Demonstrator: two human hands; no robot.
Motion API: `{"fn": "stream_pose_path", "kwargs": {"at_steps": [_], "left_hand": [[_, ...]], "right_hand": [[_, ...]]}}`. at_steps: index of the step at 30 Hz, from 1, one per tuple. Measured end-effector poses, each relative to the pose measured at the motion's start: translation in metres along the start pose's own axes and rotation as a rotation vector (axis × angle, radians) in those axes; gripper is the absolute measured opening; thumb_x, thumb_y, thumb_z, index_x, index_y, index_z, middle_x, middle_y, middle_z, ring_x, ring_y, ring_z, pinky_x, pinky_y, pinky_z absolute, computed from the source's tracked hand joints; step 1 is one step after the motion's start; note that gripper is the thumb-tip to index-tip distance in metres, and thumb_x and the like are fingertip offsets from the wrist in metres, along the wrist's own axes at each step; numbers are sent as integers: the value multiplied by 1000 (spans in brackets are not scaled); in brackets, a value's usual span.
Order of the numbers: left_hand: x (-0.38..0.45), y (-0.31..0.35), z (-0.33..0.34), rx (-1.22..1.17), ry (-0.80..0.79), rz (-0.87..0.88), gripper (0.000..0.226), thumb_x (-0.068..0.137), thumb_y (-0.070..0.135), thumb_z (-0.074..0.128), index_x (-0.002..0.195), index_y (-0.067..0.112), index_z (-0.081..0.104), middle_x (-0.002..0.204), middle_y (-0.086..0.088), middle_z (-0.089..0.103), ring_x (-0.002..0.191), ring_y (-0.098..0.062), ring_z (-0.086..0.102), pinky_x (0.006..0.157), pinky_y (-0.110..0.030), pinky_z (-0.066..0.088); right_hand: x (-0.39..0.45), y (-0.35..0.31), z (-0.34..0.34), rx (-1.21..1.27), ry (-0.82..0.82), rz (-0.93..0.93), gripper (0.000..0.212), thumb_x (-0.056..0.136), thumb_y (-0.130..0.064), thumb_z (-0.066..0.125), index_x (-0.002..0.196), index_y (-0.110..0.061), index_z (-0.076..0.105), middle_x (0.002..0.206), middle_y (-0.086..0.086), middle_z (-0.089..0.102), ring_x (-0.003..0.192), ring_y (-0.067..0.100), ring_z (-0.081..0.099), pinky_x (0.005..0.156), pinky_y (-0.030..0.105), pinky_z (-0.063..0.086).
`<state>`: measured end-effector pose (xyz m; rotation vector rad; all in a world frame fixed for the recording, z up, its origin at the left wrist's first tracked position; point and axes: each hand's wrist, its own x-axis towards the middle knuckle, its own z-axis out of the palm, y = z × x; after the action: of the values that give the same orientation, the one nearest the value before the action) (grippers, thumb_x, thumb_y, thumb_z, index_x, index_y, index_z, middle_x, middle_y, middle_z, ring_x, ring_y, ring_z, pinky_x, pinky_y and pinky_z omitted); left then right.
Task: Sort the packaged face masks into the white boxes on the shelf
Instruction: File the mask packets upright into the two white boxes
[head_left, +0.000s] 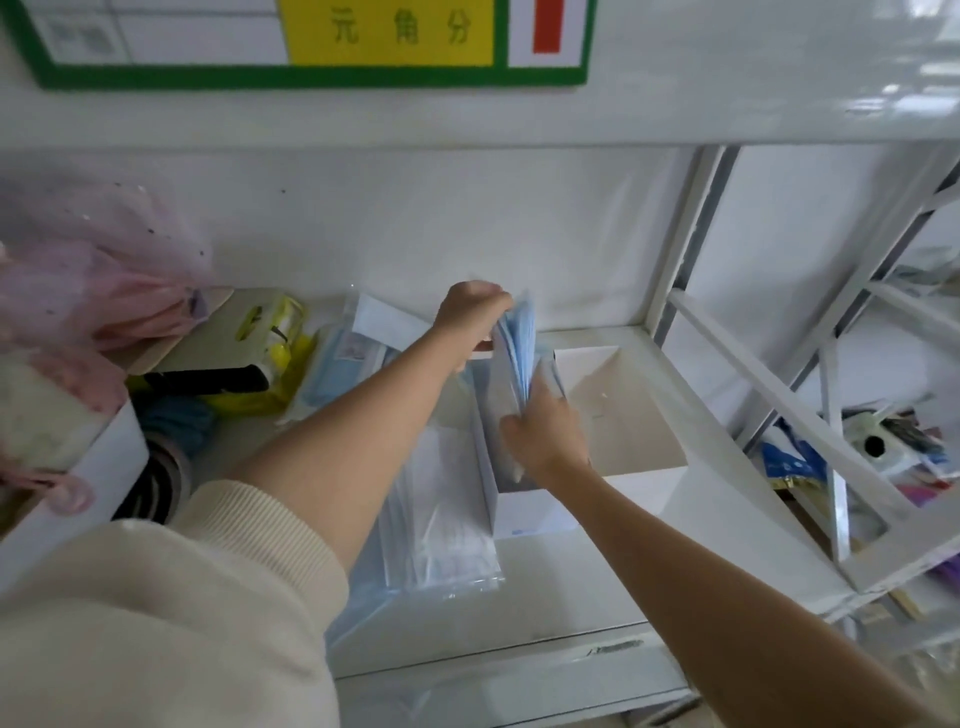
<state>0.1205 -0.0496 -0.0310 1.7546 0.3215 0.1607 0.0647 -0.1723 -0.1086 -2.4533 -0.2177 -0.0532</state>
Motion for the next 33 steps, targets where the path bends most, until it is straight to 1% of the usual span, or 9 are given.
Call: {"fn": "stream_pose_path", "kwargs": {"at_steps": [3,6,12,15,18,21,25,29,33], "left_hand": [[-10,-8,-1,-43,59,53,14,81,21,59,68,25,64,73,1,57,64,-12,54,51,-17,51],[-21,-30,0,35,82,117,10,83,26,56,77,29,64,72,1,57,62,-13,52,61,-21,47],[-24,-32,-20,-25,174,156,40,92,28,41,130,31,51,126,6,54,105,-10,54,92,-33,45],[-31,-55,-42,75,338,93,39,90,23,44,129,22,52,129,-1,57,111,-17,53,88,-25,38],[-39,-88,-74,195,397,-52,37,90,23,50,119,2,56,120,-18,62,111,-32,58,91,-36,44],[-54,-114,-108,251,432,-232,33,84,21,55,107,-1,64,110,-23,66,104,-37,62,86,-41,49],[-87,-141,-144,446,491,-323,34,87,32,54,108,8,65,112,-17,66,105,-34,61,87,-35,47],[-111,-171,-156,501,379,-535,62,85,43,56,134,8,45,127,-17,57,115,-36,58,98,-44,48],[-114,-182,-145,502,238,-470,37,83,36,52,100,4,62,99,-13,65,100,-33,61,80,-35,49]], "right_hand": [[-6,4,5,-10,-185,36,51,80,-17,56,123,-21,29,79,0,51,76,26,58,60,36,54],[-5,6,7,-8,-381,122,65,75,-21,66,129,-13,30,97,8,56,91,30,59,81,44,55],[-11,-9,-6,220,127,-177,86,71,-31,71,141,-21,22,137,6,38,121,22,40,99,37,42],[-26,-36,-6,211,393,-574,59,73,-20,61,129,-8,46,126,12,51,117,23,40,101,33,33],[-39,-63,14,252,280,-864,40,71,-3,56,111,-5,59,107,13,58,98,26,51,89,30,41],[-44,-74,46,164,-126,-659,32,79,-6,55,111,-7,60,110,12,58,91,31,61,81,39,50],[-36,-69,87,-140,-496,-81,69,81,-41,60,136,-11,31,133,15,37,123,37,39,97,46,42],[-33,-67,110,-226,-582,109,111,66,-62,69,145,-14,7,144,20,21,130,43,27,99,54,39],[-34,-74,121,-334,-589,135,115,65,-54,71,147,-14,0,146,24,18,131,44,24,100,54,36]]}}
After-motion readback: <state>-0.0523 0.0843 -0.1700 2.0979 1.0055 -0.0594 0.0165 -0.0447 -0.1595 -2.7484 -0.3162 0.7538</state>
